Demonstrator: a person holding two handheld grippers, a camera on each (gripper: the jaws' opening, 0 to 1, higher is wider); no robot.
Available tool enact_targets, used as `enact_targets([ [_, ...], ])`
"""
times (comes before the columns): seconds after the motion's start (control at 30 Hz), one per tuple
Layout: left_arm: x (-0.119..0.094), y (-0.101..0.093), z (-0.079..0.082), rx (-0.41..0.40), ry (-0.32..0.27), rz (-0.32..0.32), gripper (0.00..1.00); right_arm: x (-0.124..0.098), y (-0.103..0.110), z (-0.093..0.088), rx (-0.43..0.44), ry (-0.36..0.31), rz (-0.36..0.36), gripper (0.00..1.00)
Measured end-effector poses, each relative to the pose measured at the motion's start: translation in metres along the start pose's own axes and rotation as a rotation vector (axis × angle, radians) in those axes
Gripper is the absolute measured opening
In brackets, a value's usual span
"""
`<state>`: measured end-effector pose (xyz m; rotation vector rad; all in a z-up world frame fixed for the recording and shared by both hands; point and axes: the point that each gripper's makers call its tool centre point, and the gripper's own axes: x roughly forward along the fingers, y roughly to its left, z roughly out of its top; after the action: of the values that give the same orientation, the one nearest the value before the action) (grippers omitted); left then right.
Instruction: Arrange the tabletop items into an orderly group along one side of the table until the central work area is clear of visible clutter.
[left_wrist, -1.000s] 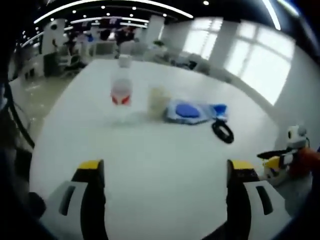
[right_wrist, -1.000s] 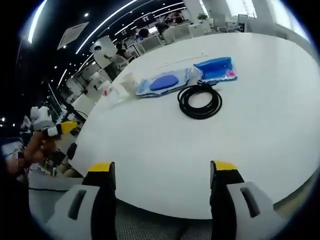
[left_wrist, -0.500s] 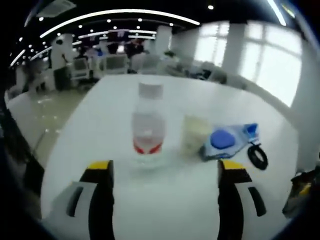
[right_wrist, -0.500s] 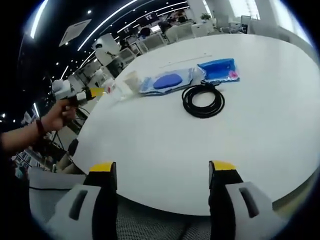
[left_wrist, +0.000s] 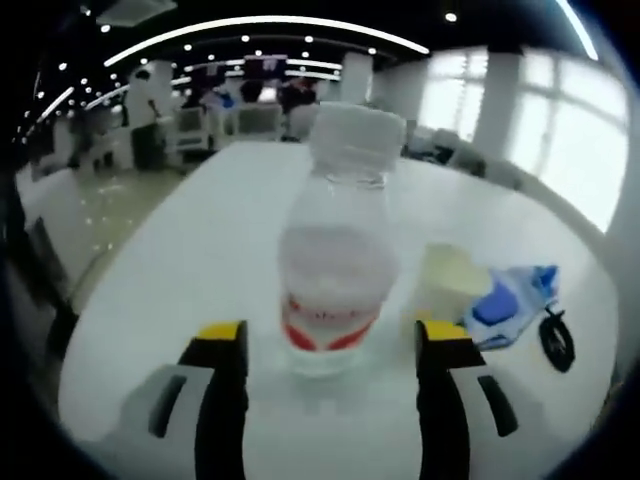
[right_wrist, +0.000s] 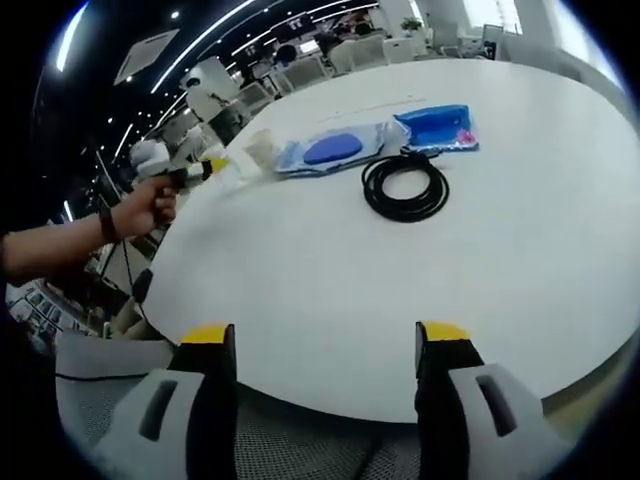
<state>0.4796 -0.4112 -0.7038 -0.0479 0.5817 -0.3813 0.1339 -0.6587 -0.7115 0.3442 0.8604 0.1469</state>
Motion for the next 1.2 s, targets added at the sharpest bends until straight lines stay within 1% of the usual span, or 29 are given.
enact_targets([
  [0.03, 0.001, 0.003, 0.002, -0.012, -0.012, 0.011, 0.55, 0.000, 0.000, 0.000, -0.001, 0.003, -0.001, 0.72],
  [0.07, 0.002, 0.005, 0.005, -0.021, -0.023, 0.023, 0.53, 0.000, 0.000, -0.001, -0.001, 0.005, -0.002, 0.72],
  [0.13, 0.004, 0.008, 0.012, -0.046, -0.052, 0.030, 0.52, 0.001, -0.001, -0.002, 0.001, 0.007, -0.006, 0.72],
  [0.17, 0.005, 0.008, 0.014, -0.041, -0.062, 0.032, 0.50, 0.001, -0.001, -0.003, 0.006, 0.009, -0.008, 0.72],
  [0.2, 0.007, 0.006, 0.015, -0.023, -0.058, 0.031, 0.48, 0.002, -0.002, -0.003, 0.010, 0.011, -0.008, 0.71],
  [0.23, 0.007, 0.003, 0.015, 0.004, -0.057, 0.021, 0.38, 0.004, -0.003, -0.004, 0.015, 0.014, -0.008, 0.71],
  [0.27, 0.008, -0.003, 0.014, 0.002, -0.053, 0.007, 0.39, 0.004, -0.003, -0.005, 0.016, 0.016, -0.007, 0.71],
  [0.3, 0.009, 0.001, 0.019, 0.045, -0.073, 0.034, 0.37, 0.005, -0.003, -0.005, 0.019, 0.021, -0.006, 0.70],
  [0.33, 0.010, 0.004, 0.025, 0.072, -0.096, 0.035, 0.37, 0.005, -0.003, -0.005, 0.020, 0.022, -0.006, 0.70],
  [0.37, 0.011, 0.003, 0.021, 0.035, -0.087, 0.035, 0.37, 0.005, -0.003, -0.005, 0.022, 0.022, -0.006, 0.70],
  [0.4, 0.012, 0.003, 0.022, 0.034, -0.093, 0.037, 0.37, 0.004, -0.003, -0.005, 0.024, 0.020, -0.006, 0.70],
  [0.57, 0.018, -0.001, 0.025, 0.041, -0.098, 0.030, 0.37, 0.004, -0.006, -0.005, 0.033, 0.018, -0.013, 0.69],
  [0.73, 0.022, -0.005, 0.027, 0.040, -0.086, 0.031, 0.37, 0.004, -0.005, -0.006, 0.035, 0.021, -0.012, 0.68],
  [1.2, 0.030, -0.015, 0.026, 0.046, -0.071, 0.030, 0.37, 0.004, -0.006, -0.005, 0.055, 0.012, -0.004, 0.67],
])
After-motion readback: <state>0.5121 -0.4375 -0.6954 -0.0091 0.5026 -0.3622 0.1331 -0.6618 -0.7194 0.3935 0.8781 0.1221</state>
